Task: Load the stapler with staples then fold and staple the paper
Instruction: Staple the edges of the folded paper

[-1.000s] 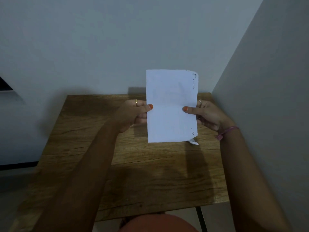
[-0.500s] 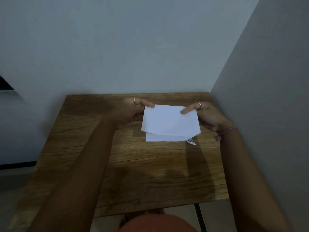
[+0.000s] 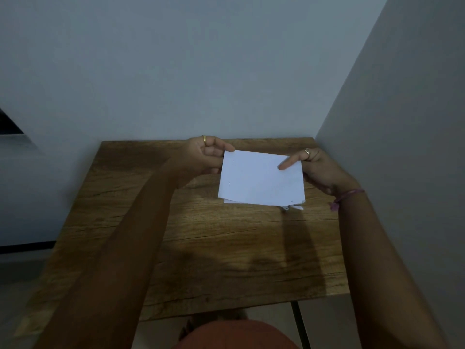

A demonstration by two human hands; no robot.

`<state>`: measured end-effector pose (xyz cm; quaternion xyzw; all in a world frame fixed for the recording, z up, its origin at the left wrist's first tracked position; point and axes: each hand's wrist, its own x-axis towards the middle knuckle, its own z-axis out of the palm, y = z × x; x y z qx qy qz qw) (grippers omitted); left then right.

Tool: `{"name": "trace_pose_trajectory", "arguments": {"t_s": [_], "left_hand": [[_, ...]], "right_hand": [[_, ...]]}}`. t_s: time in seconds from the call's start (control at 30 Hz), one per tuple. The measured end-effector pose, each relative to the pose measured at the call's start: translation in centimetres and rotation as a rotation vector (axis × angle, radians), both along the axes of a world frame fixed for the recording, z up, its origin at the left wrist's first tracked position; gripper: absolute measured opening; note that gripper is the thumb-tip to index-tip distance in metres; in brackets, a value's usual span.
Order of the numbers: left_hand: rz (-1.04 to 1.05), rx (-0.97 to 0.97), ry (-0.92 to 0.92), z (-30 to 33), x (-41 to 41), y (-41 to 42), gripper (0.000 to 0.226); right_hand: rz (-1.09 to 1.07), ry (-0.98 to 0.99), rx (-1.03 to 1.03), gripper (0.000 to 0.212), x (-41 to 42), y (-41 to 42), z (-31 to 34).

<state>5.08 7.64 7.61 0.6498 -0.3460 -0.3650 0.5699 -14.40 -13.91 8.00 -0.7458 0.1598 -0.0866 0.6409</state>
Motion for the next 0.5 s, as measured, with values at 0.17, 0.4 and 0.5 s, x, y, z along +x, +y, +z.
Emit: {"name": "trace_pose_trajectory", "arguments": {"t_s": [0.17,0.4,0.5], "left_hand": [[0.003,0.0,0.032,0.14,-0.04,0.04,0.019],[-0.059,-0.051,0.244,0.62,0.02,-0.27,0.02],[-0.05,-0.026,0.266,0.64,0.18,-0.5,0.021]], "right_hand": [[0.001,0.032,0.096,0.047,-0.37,0.17,-0.27],[-0.029,0.025,0.126,0.045,-0.6,0.43,-0.58],[-0.035,0.025,0.134,0.046,-0.59,0.58,-0.68]]}}
